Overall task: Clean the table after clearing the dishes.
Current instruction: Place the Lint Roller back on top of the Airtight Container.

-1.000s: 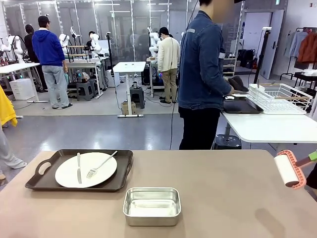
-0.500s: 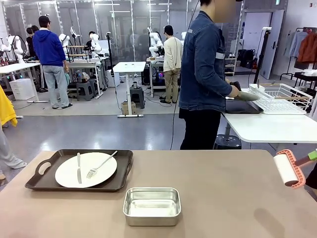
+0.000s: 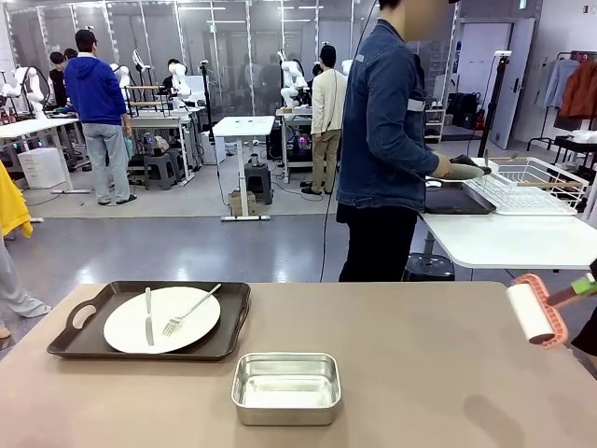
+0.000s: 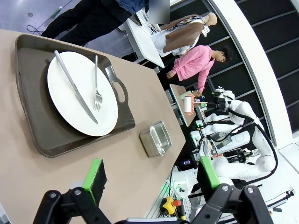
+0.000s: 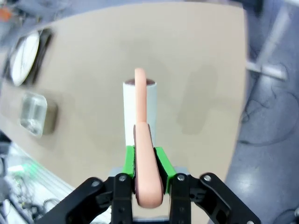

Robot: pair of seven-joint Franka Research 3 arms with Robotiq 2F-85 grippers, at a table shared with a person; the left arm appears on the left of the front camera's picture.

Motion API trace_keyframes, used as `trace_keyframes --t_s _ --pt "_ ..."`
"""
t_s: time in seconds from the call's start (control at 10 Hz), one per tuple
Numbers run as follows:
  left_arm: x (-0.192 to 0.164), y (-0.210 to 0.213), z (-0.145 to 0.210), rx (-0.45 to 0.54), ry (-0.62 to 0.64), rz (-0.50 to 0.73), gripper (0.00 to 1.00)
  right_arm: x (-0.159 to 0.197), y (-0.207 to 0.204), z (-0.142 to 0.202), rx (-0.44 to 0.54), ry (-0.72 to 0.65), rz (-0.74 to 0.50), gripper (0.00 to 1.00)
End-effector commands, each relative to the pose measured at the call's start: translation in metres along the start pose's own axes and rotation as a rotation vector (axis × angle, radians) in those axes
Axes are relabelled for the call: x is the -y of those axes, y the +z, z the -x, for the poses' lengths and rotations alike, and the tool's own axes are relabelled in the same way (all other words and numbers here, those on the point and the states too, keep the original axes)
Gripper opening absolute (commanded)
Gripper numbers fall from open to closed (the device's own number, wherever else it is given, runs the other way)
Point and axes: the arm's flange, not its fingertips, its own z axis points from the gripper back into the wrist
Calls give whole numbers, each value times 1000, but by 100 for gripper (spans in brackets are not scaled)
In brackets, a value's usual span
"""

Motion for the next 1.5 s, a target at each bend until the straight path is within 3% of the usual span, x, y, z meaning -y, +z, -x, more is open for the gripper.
trace_keyframes --t_s 0.0,0.2,0.6,1.0,1.3,1.4 --pt "2 3 2 -8 -11 1 100 -89 6 -30 -7 335 15 22" --pt "2 3 2 -8 -11 1 100 -181 -3 -42 -62 706 -46 22" --pt "2 3 2 -8 -11 1 100 -314 -49 -65 -205 1150 -98 22" --pt "2 3 2 -8 -11 1 100 -402 -118 -76 -392 1367 -116 22" --pt "2 3 2 -8 -11 1 100 -450 -167 -73 -497 1379 -57 22" --pt "2 3 2 -8 -11 1 100 -455 -178 -69 -527 1318 -34 22"
